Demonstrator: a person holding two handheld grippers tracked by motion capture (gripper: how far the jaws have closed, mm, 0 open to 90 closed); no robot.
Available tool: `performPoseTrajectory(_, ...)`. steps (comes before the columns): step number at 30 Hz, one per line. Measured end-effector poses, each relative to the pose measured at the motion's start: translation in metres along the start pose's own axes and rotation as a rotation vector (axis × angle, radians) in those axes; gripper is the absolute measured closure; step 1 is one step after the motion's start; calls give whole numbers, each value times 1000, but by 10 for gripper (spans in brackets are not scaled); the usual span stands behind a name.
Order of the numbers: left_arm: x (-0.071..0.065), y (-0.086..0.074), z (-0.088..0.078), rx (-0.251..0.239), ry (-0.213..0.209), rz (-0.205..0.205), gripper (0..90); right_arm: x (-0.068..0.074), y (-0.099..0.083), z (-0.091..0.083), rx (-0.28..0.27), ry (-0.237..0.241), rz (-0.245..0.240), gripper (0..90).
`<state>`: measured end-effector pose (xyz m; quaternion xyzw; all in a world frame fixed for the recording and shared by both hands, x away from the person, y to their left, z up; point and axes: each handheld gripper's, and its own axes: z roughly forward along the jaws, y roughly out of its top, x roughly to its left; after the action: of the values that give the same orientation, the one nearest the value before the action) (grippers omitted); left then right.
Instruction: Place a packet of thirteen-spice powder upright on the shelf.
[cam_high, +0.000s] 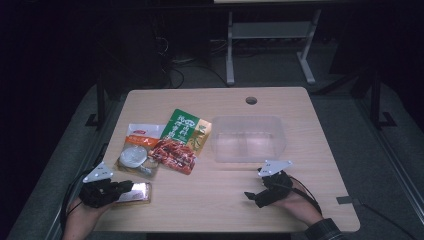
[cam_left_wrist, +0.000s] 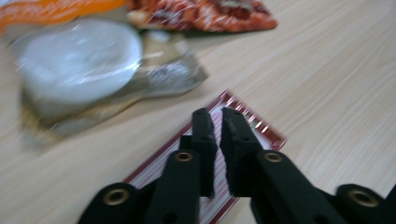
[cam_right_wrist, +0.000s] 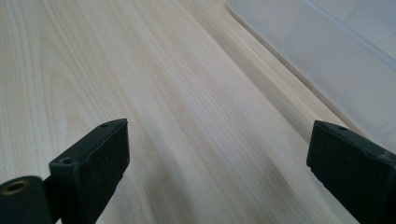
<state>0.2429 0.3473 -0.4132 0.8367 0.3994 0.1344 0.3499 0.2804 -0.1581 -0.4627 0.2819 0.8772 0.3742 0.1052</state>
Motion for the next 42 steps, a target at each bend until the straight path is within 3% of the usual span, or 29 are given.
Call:
performPoseTrajectory(2, 9, -11, -8, 1, 28, -40, 886, 0, 0, 0, 1, 0, -1, 55)
performPoseTrajectory(3, 9, -11, -8, 1, 28, -40, 893, 0, 0, 0, 1, 0, -1, 55)
performPoseTrajectory(4, 14, -18, -12, 7, 41, -71, 894, 0, 0, 0, 4, 0, -1, 56)
performPoseTrajectory(6, 19, -24, -15, 11, 58, -88, 894, 0, 0, 0, 2, 1, -3, 57)
performPoseTrajectory(11, 28, -33, -19, 18, 91, -111, 895, 1, 1, 1, 1, 3, -2, 58)
performPoseTrajectory(19, 38, -45, -18, 80, 129, -140, 894, 1, 1, 0, 5, -1, -1, 59)
performPoseTrajectory(22, 38, -45, -14, 111, 125, -131, 895, 1, 1, 1, 6, -1, -5, 61)
performPoseTrajectory(29, 33, -42, -6, 116, 94, -111, 896, 1, 1, 1, 11, -7, -2, 62)
performPoseTrajectory(42, 5, -24, 17, 134, -31, -35, 895, 0, 1, 2, 12, -13, -6, 62)
